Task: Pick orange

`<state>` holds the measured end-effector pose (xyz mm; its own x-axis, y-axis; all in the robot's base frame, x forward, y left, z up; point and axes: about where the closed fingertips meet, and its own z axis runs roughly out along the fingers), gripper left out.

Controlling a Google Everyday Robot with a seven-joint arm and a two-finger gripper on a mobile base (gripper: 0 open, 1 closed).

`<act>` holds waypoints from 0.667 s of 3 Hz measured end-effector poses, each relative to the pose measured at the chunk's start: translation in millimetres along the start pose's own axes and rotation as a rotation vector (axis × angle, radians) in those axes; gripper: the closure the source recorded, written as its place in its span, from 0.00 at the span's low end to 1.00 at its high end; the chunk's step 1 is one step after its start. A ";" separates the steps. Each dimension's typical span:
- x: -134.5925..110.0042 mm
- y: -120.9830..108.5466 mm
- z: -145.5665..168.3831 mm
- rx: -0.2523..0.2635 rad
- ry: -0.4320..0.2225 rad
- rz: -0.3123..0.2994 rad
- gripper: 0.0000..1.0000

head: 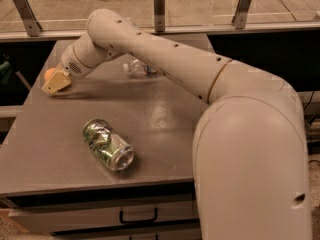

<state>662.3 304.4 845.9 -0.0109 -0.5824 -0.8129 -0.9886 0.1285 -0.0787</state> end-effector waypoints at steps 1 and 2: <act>1.8 3.5 -0.6 0.003 -0.017 0.011 0.65; -8.4 6.7 -27.1 0.014 -0.087 0.000 0.88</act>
Offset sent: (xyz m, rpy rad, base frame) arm -0.0160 -0.0556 0.0639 0.1955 -0.0746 -0.0094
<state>651.6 288.4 867.8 0.0025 -0.5101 -0.8601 -0.9863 0.1406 -0.0863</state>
